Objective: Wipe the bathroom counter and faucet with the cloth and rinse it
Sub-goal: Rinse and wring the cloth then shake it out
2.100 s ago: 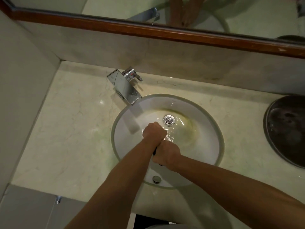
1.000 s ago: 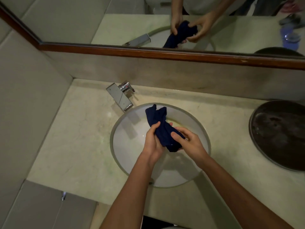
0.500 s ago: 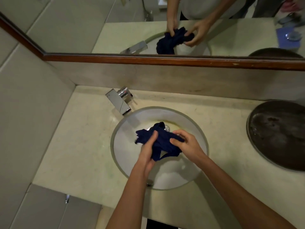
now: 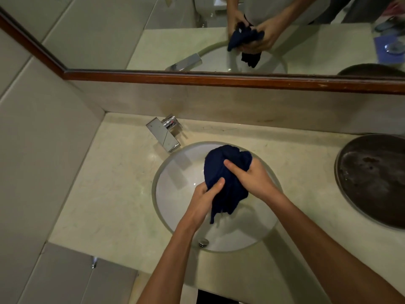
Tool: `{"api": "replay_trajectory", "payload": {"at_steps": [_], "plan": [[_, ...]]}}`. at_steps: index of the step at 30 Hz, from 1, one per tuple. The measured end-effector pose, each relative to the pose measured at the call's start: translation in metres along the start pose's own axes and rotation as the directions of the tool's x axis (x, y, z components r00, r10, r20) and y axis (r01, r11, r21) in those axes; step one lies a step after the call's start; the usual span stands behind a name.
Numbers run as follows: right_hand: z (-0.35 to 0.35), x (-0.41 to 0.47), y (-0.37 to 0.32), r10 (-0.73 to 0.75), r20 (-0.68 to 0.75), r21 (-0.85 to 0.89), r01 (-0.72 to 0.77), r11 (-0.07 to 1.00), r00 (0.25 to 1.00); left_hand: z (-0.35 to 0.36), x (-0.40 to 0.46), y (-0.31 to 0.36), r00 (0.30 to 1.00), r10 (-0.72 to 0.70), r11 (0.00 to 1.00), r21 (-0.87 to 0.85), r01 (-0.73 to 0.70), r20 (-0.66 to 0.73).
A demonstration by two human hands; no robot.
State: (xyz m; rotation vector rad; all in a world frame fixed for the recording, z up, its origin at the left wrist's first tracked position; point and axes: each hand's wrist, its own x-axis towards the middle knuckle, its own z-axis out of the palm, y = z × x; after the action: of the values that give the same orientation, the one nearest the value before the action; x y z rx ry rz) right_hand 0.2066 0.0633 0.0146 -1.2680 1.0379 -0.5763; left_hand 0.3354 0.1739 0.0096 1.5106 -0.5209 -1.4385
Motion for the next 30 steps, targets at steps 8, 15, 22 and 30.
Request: {"api": "replay_trajectory", "payload": {"at_steps": [8, 15, 22, 30], "plan": [[-0.007, -0.002, -0.044, -0.064, 0.071, -0.055, 0.068, 0.996, 0.995, -0.023, 0.005, 0.037, 0.974, 0.219, 0.955, 0.218, -0.201, -0.063], [-0.021, -0.007, -0.111, -0.197, 0.141, -0.061, 0.207, 0.977, 0.970, -0.037, -0.008, 0.083, 0.934, 0.356, 0.928, 0.133, -0.349, -0.032], [-0.010, -0.021, -0.180, -0.266, 0.327, -0.004, 0.283, 0.959, 0.907, -0.033, 0.003, 0.127, 0.997, -0.063, 0.932, -0.355, 0.077, 0.050], [-0.018, -0.011, -0.217, -0.204, 0.231, 0.034, 0.202, 0.979, 0.951, 0.002, 0.039, 0.123, 0.975, -0.175, 0.985, 0.016, 0.174, 0.140]]}}
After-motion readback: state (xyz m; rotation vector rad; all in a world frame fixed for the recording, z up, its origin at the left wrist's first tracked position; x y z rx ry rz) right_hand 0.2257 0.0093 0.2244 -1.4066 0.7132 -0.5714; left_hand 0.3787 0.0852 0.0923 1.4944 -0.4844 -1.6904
